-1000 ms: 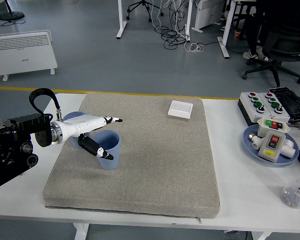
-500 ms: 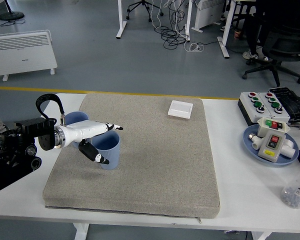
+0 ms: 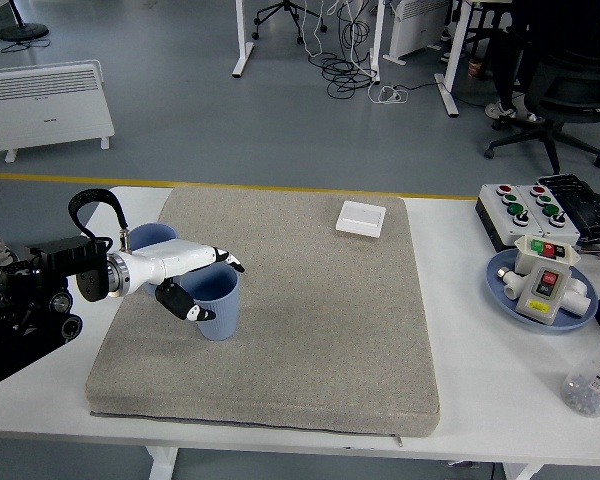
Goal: Push cup pick cup insert cup
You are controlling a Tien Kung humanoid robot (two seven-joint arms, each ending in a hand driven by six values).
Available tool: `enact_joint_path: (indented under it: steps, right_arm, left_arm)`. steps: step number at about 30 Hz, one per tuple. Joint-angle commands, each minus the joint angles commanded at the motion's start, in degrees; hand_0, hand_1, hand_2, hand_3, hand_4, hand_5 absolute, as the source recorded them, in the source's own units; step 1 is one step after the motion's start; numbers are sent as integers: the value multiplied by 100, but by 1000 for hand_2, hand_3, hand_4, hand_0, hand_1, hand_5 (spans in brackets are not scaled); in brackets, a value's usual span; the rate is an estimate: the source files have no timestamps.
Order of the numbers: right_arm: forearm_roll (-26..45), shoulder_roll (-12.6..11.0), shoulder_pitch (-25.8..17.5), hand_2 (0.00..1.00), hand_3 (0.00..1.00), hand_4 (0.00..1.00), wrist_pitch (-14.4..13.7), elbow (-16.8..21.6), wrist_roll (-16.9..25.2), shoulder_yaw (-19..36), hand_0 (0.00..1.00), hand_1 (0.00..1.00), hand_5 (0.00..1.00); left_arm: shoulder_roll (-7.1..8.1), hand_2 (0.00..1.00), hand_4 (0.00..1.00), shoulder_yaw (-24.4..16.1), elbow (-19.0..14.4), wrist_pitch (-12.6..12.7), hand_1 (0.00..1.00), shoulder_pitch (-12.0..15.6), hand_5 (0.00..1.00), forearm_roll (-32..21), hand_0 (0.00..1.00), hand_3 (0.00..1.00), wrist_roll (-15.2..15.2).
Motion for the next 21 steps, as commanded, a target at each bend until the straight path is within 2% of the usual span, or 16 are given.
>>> enact_joint_path:
  steps: [2,3,7,8,9,14,17,19,21]
  right_arm:
    - [0,0,-2,596,579,104,1,0,0,-4,677,589,551]
    - [0,0,-2,596,579,104,1,0,-1,-4,676,589,551]
    - [-6,-3,-8,596,579,104,0,0,-1,-1,676,589,551]
    - [-3,-3,-13,596,579,104,-1,0,1,3,676,589,551]
    - [-1,-3,-16,596,579,105,-2,0,2,6,677,589,552]
    - [8,-5,-32,596,579,105,-8,0,11,25,677,589,552]
    - [-28,-14,-28,595,579,105,-12,0,12,58,676,588,551]
    - [-33,-24,-26,595,579,105,-14,0,16,69,676,588,551]
    - [-38,-31,-24,592,579,106,-14,0,18,75,676,587,551]
  left_arm:
    - [5,672,488,-16,-22,-3,607,8,2,-7,563,588,7]
    - [5,575,390,-19,-24,-3,557,9,2,-7,565,498,8]
    - [90,575,390,-140,-174,-33,557,60,2,2,565,498,96]
    - [156,575,390,-241,-295,-73,557,106,2,-13,565,498,206]
    - [194,505,313,-324,-405,-102,514,135,2,-29,553,450,304]
    - [395,505,313,-923,-974,-277,514,325,2,-238,553,450,771]
    - [627,487,321,-1467,-1499,-429,499,459,2,-307,556,444,1147]
    - [824,487,321,-1872,-1875,-555,499,470,2,-271,556,444,1427]
    - [936,478,330,-2157,-2104,-640,489,448,2,-257,570,432,1639]
